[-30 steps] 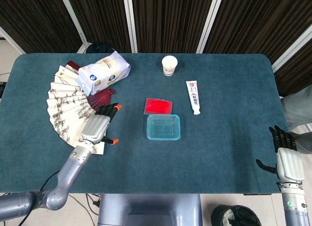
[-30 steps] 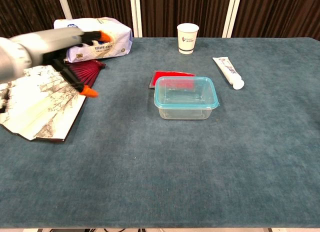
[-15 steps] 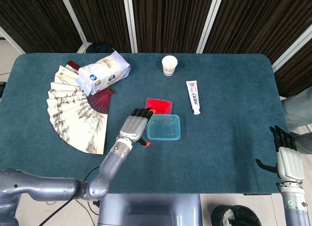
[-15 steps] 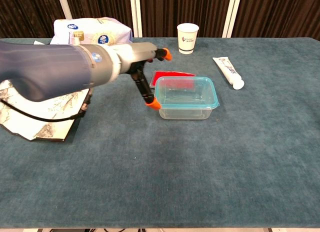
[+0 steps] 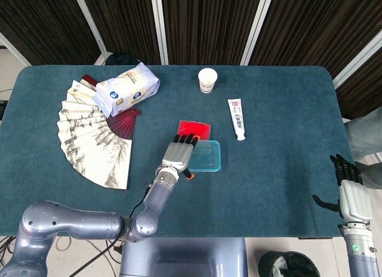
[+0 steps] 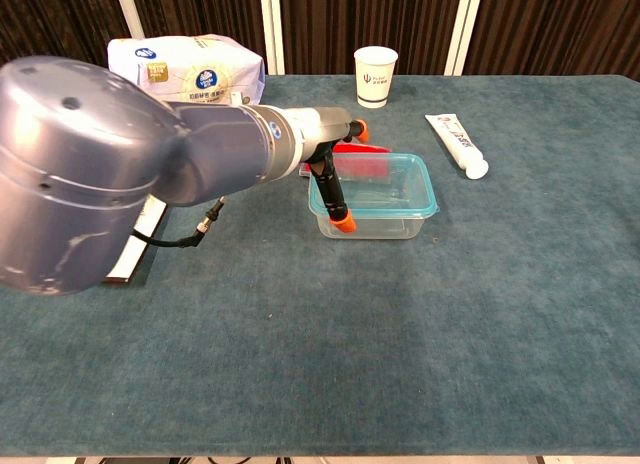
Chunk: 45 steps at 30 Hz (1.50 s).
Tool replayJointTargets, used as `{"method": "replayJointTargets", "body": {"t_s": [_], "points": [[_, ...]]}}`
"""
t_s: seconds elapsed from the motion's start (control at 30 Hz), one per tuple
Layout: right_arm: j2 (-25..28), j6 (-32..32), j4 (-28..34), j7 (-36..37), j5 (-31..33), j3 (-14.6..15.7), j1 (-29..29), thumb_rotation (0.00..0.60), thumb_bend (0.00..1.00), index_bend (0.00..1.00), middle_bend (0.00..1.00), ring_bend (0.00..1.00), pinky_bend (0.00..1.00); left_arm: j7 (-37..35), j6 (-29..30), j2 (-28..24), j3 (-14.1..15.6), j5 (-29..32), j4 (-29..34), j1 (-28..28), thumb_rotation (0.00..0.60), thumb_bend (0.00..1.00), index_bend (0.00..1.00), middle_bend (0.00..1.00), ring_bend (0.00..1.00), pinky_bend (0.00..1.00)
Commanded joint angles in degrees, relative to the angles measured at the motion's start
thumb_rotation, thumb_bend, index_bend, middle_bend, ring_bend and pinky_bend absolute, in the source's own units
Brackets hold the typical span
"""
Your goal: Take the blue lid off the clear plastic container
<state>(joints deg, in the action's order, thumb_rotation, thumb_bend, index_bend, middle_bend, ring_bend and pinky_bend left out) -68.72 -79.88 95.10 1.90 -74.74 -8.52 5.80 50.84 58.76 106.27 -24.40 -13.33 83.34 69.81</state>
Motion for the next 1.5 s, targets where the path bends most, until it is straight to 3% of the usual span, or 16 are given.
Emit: {"method": "replayJointTargets", "body": {"t_s": [0.03, 0.1, 0.2, 0.33, 0.5, 0.6, 0.73, 0.9, 1.03, 1.23, 1.5], "points": [[0.0, 0.1, 0.0, 0.0, 0.1, 0.0, 0.0, 0.600, 0.24, 0.00, 0.00, 0.00, 0.00, 0.1, -1.1, 1.5, -0.2, 1.1, -2.4, 1.4, 0.600, 0.00, 0.00, 0.00, 0.00, 0.00], [0.0, 0.2, 0.0, 0.1, 0.2, 0.0, 0.1, 0.600, 0.24, 0.00, 0.00, 0.00, 0.00, 0.2, -1.9, 2.5, 0.0, 1.5, -4.3, 2.2, 0.600, 0.00, 0.00, 0.00, 0.00, 0.02], [0.1, 0.2, 0.1, 0.1, 0.2, -0.1, 0.1, 0.600, 0.24, 0.00, 0.00, 0.00, 0.00, 0.0, -2.9, 3.9, 0.3, 1.6, -6.7, 3.2, 0.600, 0.04, 0.01, 0.03, 0.04, 0.18], [0.1, 0.1, 0.2, 0.1, 0.3, 0.0, 0.0, 0.600, 0.24, 0.00, 0.00, 0.00, 0.00, -1.9, -3.4, 4.7, 0.6, -1.7, -7.8, 3.3, 0.600, 0.11, 0.13, 0.22, 0.24, 0.41], [0.2, 0.0, 0.7, 0.1, 0.1, 0.0, 0.0, 0.600, 0.24, 0.00, 0.00, 0.00, 0.00, -5.3, -6.4, 3.3, 2.7, -8.2, -7.0, 1.9, 0.600, 0.11, 0.16, 0.26, 0.27, 0.42], [0.3, -0.4, 0.9, 0.0, -0.4, 0.1, -0.1, 0.600, 0.24, 0.00, 0.00, 0.00, 0.00, -6.8, -11.7, 0.3, 4.1, -10.8, -5.4, 1.0, 0.600, 0.11, 0.16, 0.26, 0.27, 0.42], [0.4, -1.0, 1.9, -0.6, -1.0, -0.2, 0.1, 0.600, 0.24, 0.00, 0.00, 0.00, 0.00, -10.1, -18.4, -4.0, 6.4, -19.0, -4.6, 0.0, 0.600, 0.11, 0.18, 0.26, 0.27, 0.41], [0.3, -1.1, 3.6, -2.8, -1.6, -0.2, 0.7, 0.600, 0.24, 0.00, 0.00, 0.00, 0.00, -17.9, -25.3, -6.6, 6.9, -29.6, -5.2, -1.7, 0.600, 0.11, 0.18, 0.26, 0.27, 0.41], [-0.8, -0.6, 5.2, -4.8, -2.1, 0.2, 1.4, 0.600, 0.24, 0.00, 0.00, 0.00, 0.00, -22.7, -30.1, -7.5, 7.3, -34.1, -6.3, -1.8, 0.600, 0.11, 0.18, 0.26, 0.27, 0.41], [-4.8, 1.3, 7.6, -10.2, -2.2, 0.8, 3.5, 0.600, 0.24, 0.00, 0.00, 0.00, 0.00, -28.6, -31.6, -6.7, 7.8, -40.3, -7.6, -1.9, 0.600, 0.11, 0.18, 0.26, 0.27, 0.40], [-11.6, 3.6, 8.9, -16.9, 0.0, 0.3, 6.7, 0.600, 0.24, 0.00, 0.00, 0.00, 0.00, -32.5, -30.6, -5.6, 9.1, -43.1, -8.8, -1.6, 0.600, 0.12, 0.18, 0.26, 0.27, 0.40]]}}
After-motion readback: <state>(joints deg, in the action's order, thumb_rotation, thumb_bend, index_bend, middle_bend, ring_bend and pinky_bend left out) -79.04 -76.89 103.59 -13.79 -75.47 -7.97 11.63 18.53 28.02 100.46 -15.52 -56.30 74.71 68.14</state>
